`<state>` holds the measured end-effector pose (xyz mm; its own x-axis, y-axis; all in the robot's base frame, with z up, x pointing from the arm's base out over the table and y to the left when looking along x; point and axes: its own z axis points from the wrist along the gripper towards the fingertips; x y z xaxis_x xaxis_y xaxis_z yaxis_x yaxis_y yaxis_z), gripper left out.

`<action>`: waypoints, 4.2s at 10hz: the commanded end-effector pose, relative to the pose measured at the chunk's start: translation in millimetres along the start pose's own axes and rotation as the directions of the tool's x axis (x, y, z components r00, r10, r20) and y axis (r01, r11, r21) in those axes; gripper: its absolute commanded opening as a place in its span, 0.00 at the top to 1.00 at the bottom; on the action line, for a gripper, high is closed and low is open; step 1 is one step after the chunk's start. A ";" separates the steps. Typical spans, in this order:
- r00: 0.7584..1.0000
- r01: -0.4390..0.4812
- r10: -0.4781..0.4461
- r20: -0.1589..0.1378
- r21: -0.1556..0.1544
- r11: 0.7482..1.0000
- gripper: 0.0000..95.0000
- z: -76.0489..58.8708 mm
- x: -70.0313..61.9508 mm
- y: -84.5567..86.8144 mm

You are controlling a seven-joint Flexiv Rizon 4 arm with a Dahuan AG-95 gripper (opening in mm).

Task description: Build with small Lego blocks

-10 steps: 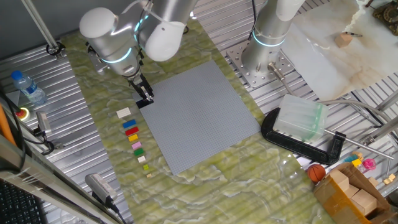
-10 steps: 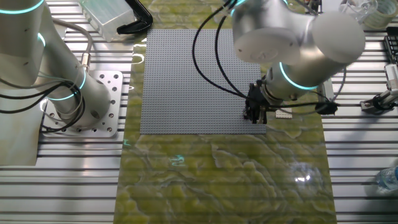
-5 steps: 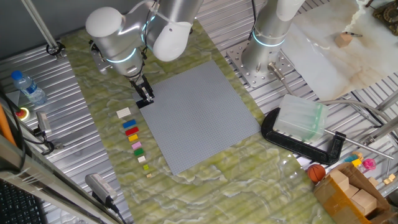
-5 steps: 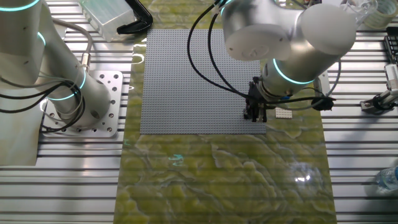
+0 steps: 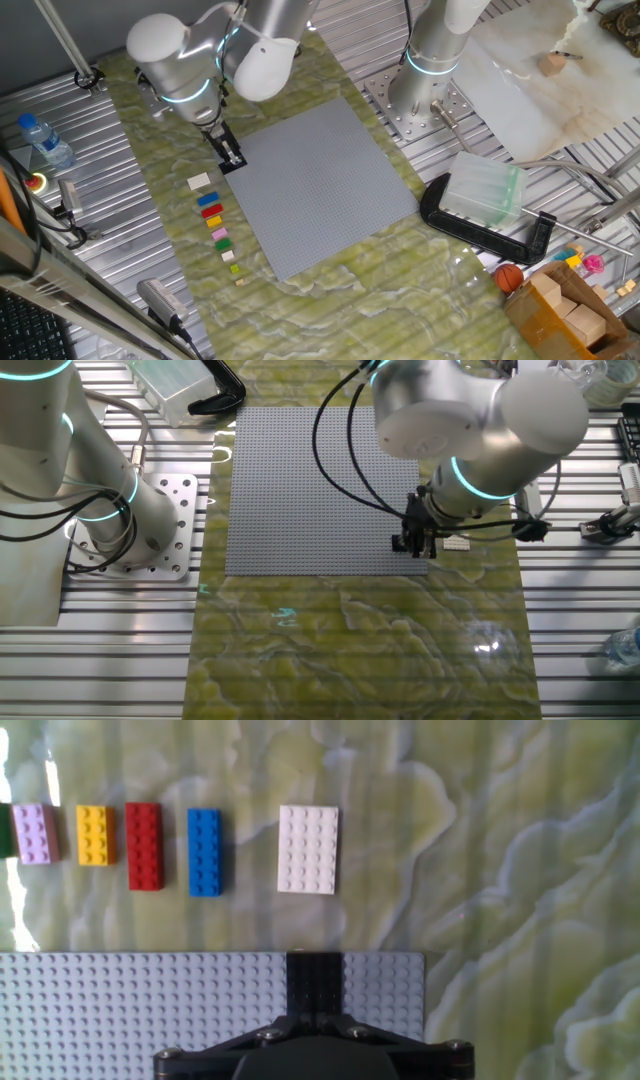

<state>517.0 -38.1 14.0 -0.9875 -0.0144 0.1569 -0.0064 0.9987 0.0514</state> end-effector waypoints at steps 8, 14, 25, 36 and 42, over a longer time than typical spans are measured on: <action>1.000 0.013 -0.013 -0.008 -0.001 1.000 1.00 31.9 -5.2 -1.2; 0.999 -0.035 0.035 -0.007 0.010 0.999 1.00 9.7 3.1 1.6; 0.995 -0.096 0.096 -0.030 0.006 0.995 1.00 3.2 12.1 -2.2; 0.998 -0.063 0.062 -0.015 -0.030 0.998 1.00 -2.8 13.0 -9.3; 0.998 -0.052 0.052 -0.019 -0.033 0.998 1.00 -13.6 5.5 -0.9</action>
<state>513.1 -39.7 26.4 -0.9834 0.0381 0.1772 0.0517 0.9960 0.0727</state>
